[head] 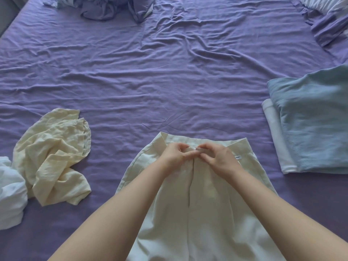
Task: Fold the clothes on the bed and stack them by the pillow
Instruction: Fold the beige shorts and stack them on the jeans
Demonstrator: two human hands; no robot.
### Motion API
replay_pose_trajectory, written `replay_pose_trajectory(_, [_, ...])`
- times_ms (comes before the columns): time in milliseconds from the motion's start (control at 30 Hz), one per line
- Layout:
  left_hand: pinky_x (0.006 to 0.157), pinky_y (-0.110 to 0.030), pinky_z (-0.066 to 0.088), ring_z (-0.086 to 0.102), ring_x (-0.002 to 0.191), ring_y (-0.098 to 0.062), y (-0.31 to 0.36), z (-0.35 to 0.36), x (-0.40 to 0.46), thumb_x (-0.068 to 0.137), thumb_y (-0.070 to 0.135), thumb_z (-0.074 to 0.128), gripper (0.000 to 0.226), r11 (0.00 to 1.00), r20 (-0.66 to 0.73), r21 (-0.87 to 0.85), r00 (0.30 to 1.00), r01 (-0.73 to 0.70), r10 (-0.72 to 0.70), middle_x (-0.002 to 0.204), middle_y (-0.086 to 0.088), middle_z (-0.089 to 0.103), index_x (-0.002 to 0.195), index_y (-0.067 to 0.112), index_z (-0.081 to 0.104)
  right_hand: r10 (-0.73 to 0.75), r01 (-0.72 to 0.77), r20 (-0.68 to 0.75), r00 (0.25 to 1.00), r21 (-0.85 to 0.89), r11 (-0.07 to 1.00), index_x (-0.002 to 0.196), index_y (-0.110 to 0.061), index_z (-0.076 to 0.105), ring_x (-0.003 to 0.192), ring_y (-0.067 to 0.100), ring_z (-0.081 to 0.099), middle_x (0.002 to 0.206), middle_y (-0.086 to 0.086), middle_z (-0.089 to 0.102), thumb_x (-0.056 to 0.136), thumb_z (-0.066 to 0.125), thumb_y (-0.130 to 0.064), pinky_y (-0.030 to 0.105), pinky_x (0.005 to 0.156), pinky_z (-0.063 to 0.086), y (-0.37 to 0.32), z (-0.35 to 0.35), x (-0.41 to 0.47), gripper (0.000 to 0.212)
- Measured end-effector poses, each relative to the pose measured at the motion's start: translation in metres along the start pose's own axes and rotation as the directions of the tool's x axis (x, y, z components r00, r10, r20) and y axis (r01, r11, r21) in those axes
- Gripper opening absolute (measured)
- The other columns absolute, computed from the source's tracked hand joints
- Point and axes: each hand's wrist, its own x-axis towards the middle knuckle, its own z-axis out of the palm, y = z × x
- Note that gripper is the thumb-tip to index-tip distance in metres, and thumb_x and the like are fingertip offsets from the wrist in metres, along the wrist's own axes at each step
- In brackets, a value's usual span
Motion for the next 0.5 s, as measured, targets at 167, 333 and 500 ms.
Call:
replay_pose_trajectory(167, [0.047,-0.023,0.037,0.053,0.065,-0.010,0.0010,0.0061,0.0023,0.083,0.037,0.069,0.040,0.999,-0.007,0.032,1.000,0.008,-0.008,0.088,-0.001,0.062,0.111,0.009,0.065,-0.019,0.019,0.003,1.000,0.008,1.000,0.115,-0.017,0.064,0.109,0.017,0.057,0.113,0.000,0.066,0.086,0.065,-0.018,0.025,0.092,0.041,0.0072,-0.0038,-0.0014,0.029])
replay_pose_trajectory(333, [0.042,-0.015,0.035,0.050,0.052,-0.002,0.0027,0.0080,0.0061,0.084,0.034,0.069,0.017,0.999,-0.037,-0.040,0.999,0.037,-0.038,0.068,0.010,0.059,0.091,0.018,0.069,-0.097,0.096,-0.020,0.995,-0.044,0.994,0.118,-0.009,0.060,0.111,0.020,0.055,0.116,0.006,0.063,0.086,0.062,-0.009,0.010,0.084,0.031,0.0079,-0.0027,0.0000,0.032])
replay_pose_trajectory(500, [0.059,-0.021,0.035,0.053,0.074,-0.014,0.0085,0.0046,0.0021,0.086,0.028,0.066,0.013,0.988,0.073,-0.146,0.996,0.055,-0.044,0.084,-0.001,0.064,0.092,0.017,0.071,-0.064,0.066,-0.038,0.997,0.064,0.996,0.112,-0.016,0.061,0.102,0.013,0.056,0.109,-0.002,0.064,0.084,0.065,-0.011,0.014,0.080,0.035,0.0095,-0.0085,-0.0025,0.028])
